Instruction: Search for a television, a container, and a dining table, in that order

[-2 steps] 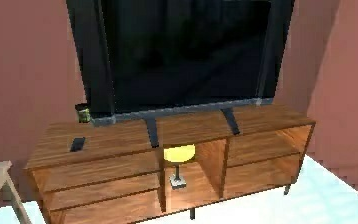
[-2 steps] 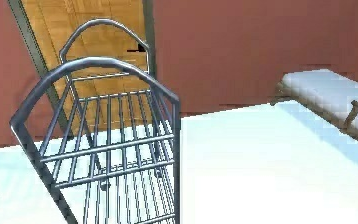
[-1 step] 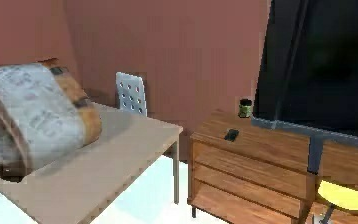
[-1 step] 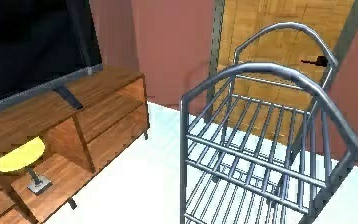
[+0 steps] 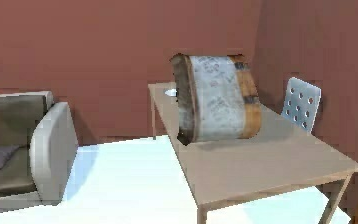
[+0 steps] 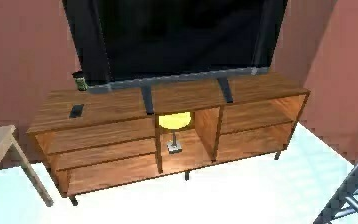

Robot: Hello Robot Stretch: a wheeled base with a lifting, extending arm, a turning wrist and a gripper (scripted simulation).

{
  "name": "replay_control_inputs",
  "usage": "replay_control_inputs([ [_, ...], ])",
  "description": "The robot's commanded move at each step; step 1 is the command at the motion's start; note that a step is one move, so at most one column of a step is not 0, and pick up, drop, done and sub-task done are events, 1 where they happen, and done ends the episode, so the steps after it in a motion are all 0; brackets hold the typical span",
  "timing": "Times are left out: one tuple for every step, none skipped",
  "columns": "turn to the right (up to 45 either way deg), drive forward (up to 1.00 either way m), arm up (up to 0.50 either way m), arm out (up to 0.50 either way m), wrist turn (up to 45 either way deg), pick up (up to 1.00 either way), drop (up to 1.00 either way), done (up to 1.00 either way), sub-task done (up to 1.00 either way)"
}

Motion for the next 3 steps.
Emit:
replay_control_inputs([
  [-24.0, 0.00, 0.00, 0.00, 0.0, 0.00, 0.00, 0.00, 0.00],
  [0.0, 0.10, 0.00, 0.00, 0.0, 0.00, 0.00, 0.00, 0.00],
  [42.0, 0.00, 0.00, 0.00, 0.0, 0.00, 0.00, 0.00, 0.00],
])
